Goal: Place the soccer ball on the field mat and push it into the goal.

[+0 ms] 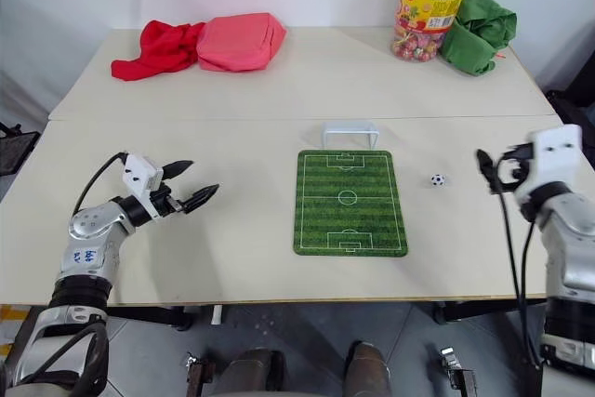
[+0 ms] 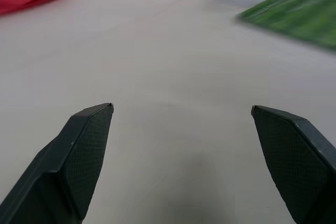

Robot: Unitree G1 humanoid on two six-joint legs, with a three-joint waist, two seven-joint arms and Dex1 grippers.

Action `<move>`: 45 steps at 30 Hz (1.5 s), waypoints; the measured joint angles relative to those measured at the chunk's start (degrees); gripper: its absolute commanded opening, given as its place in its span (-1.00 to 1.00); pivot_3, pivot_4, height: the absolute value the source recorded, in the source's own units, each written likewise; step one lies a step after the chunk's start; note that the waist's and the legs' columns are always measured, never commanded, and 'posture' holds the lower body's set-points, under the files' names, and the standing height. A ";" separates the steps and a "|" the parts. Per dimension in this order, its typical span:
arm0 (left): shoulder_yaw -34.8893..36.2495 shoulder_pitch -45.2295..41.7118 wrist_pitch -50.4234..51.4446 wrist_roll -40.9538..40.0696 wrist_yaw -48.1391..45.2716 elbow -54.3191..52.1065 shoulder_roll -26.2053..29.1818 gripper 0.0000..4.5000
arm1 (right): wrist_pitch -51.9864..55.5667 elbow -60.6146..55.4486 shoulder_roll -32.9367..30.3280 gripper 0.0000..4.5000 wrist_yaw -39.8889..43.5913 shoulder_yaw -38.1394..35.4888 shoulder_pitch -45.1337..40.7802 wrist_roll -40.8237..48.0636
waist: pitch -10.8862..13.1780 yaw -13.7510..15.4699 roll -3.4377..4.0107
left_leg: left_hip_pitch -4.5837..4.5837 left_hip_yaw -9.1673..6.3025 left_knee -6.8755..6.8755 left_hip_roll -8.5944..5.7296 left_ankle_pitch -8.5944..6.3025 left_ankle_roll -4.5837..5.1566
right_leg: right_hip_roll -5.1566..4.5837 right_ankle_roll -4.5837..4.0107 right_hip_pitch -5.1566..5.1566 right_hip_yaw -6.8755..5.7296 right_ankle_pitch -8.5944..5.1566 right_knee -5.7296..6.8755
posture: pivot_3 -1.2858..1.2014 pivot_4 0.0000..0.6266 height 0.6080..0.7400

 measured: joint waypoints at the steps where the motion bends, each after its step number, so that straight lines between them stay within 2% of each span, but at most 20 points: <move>1: -0.48 -0.23 -0.66 -0.08 -2.60 0.12 0.24 1.00 | -0.07 0.67 0.00 0.99 1.45 1.26 -0.68 -0.11 | 0.00 0.03 -0.01 | -0.02 0.00 -0.01 0.00 0.00 0.00 | 0.00 0.00 -0.04 0.00 0.00 0.00 | 0.03 -0.52 1.00; 3: -0.57 -0.07 -1.92 -0.94 -7.56 0.69 0.94 1.00 | -0.65 2.32 0.04 0.99 3.50 2.79 -1.48 -0.53 | 0.02 0.23 -0.03 | -0.05 0.00 -0.03 0.00 0.00 0.00 | -0.01 0.00 -0.06 -0.01 0.00 0.00 | 0.03 -0.52 1.00; 6: -0.38 1.43 -3.48 -4.96 -20.03 1.20 2.41 1.00 | -1.93 8.11 0.49 0.99 5.69 5.07 -5.27 -1.85 | 0.03 0.01 -0.05 | -0.11 0.06 0.02 -0.01 -0.01 0.02 | -0.02 0.00 -0.11 0.00 0.00 -0.01 | 0.03 -0.52 1.00; 10: -0.44 4.47 -4.04 -6.92 -28.95 0.79 4.36 1.00 | -3.67 12.17 1.67 0.99 8.10 7.06 -6.61 -2.91 | 0.03 -0.06 -0.05 | -0.12 0.06 0.00 0.01 -0.01 0.02 | -0.01 0.00 -0.15 0.00 0.00 0.02 | 0.03 -0.52 1.00; 19: -0.24 7.21 -3.57 -7.74 -29.85 -2.40 4.56 1.00 | -5.64 18.63 3.82 0.99 9.51 7.80 -6.84 -3.59 | 0.04 -0.06 -0.07 | -0.13 0.05 0.11 0.02 -0.01 0.02 | -0.02 -0.01 -0.15 0.03 0.01 0.11 | 0.03 -0.52 1.00; 22: -0.17 7.28 -3.14 -7.83 -29.36 -2.72 4.56 1.00 | -5.66 18.60 3.82 0.72 10.10 7.71 -6.42 -3.25 | 0.04 -0.23 -0.07 | -0.13 0.05 0.11 0.02 -0.01 0.02 | -0.02 -0.01 -0.15 0.03 0.01 0.12 | 0.03 -0.52 1.00; 30: 0.24 6.66 -3.05 -7.84 -29.14 -2.51 4.56 1.00 | -6.54 18.36 3.93 -0.51 10.69 7.68 -5.37 -2.75 | 0.04 -0.13 -0.07 | -0.13 0.05 0.16 0.01 -0.01 0.02 | -0.02 -0.01 -0.14 0.04 0.01 0.14 | 0.03 -0.52 1.00; 31: 0.24 6.30 -3.08 -7.85 -29.63 -2.32 4.56 1.00 | -6.42 18.12 3.92 -0.61 10.70 7.65 -5.36 -2.75 | 0.04 -0.12 -0.07 | -0.13 0.05 0.16 0.01 -0.01 0.02 | -0.02 -0.01 -0.14 0.04 0.01 0.14 | 0.03 -0.52 1.00; 35: 0.24 4.91 -3.37 -7.94 -30.18 -1.09 4.55 1.00 | -3.85 15.05 3.22 -0.62 10.73 6.90 -4.96 -2.67 | 0.05 -0.18 -0.06 | -0.13 0.06 0.15 0.01 -0.01 0.02 | -0.02 -0.01 -0.17 0.05 0.01 0.15 | 0.03 -0.52 1.00; 41: -0.51 4.39 -3.90 -8.16 -30.27 -0.18 4.28 1.00 | 6.33 -2.82 1.21 -0.62 13.60 7.15 -4.52 0.42 | 0.05 -0.80 -0.06 | -0.13 0.06 0.14 0.02 -0.01 0.02 | -0.02 -0.01 -0.20 0.05 0.01 0.20 | 0.03 -0.52 1.00; 45: -2.42 3.05 -5.14 -8.91 -30.29 2.06 4.28 1.00 | 14.91 -17.41 -0.76 -0.62 19.82 15.25 -3.93 2.92 | 0.05 -1.10 -0.06 | -0.13 0.06 0.16 0.03 -0.02 0.02 | -0.01 -0.01 -0.21 0.07 0.01 0.23 | 0.03 -0.52 1.00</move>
